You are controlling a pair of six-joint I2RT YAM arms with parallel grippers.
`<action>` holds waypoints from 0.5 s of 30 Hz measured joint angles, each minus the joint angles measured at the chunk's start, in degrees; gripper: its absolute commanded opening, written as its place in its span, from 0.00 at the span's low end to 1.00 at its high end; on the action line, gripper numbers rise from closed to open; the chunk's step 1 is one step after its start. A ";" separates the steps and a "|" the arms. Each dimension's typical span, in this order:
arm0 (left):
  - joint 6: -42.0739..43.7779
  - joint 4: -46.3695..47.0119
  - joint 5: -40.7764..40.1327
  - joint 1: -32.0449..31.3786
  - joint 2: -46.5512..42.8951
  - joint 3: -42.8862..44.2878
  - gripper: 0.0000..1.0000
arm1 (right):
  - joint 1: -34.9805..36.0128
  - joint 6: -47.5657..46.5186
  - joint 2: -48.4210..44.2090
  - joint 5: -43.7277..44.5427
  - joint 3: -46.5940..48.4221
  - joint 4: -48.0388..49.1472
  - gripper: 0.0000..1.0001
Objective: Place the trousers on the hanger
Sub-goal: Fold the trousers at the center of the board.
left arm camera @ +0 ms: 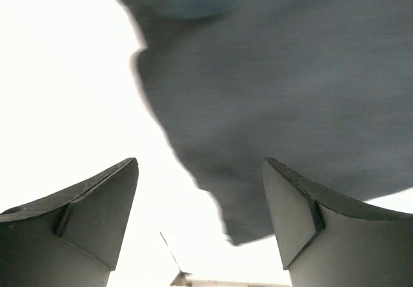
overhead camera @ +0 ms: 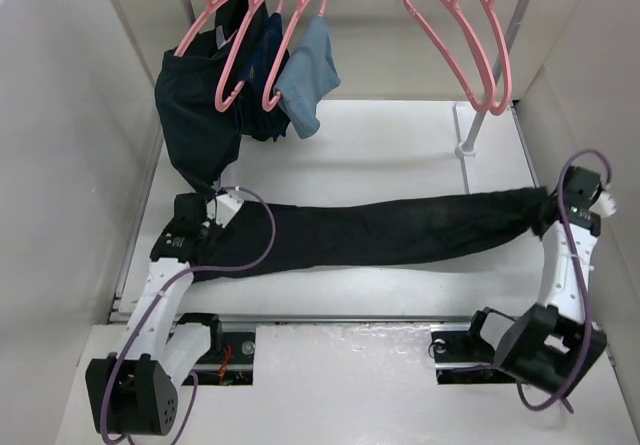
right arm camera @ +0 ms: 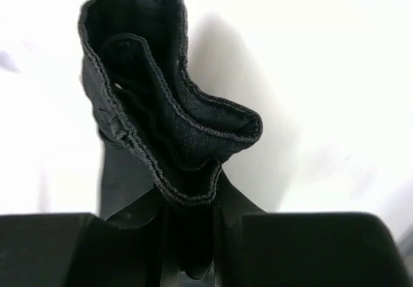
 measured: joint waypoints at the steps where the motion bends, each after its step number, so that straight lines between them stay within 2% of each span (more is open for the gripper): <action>1: -0.46 -0.11 1.27 0.00 0.13 1.44 0.75 | 1.14 -0.98 -1.44 3.69 4.02 -1.86 0.00; 4: -1.33 -0.35 3.89 0.00 1.95 3.72 0.75 | 6.34 -4.39 -4.07 14.19 14.21 -2.49 0.00; 6: -1.90 -0.79 5.16 0.00 4.04 4.28 0.75 | 11.30 -6.23 -6.60 20.96 17.51 -2.08 0.00; 11: -3.30 -2.19 8.20 -0.48 6.60 4.31 0.75 | 26.40 -10.97 -13.38 36.63 20.35 -2.78 0.00; 12: -3.65 -2.32 9.20 -0.87 6.78 4.33 0.75 | 31.61 -12.02 -14.75 40.70 20.44 -2.89 0.00; 15: -4.76 -3.50 13.75 -2.73 8.15 5.07 0.75 | 39.12 -12.96 -16.35 45.48 19.96 -3.37 0.00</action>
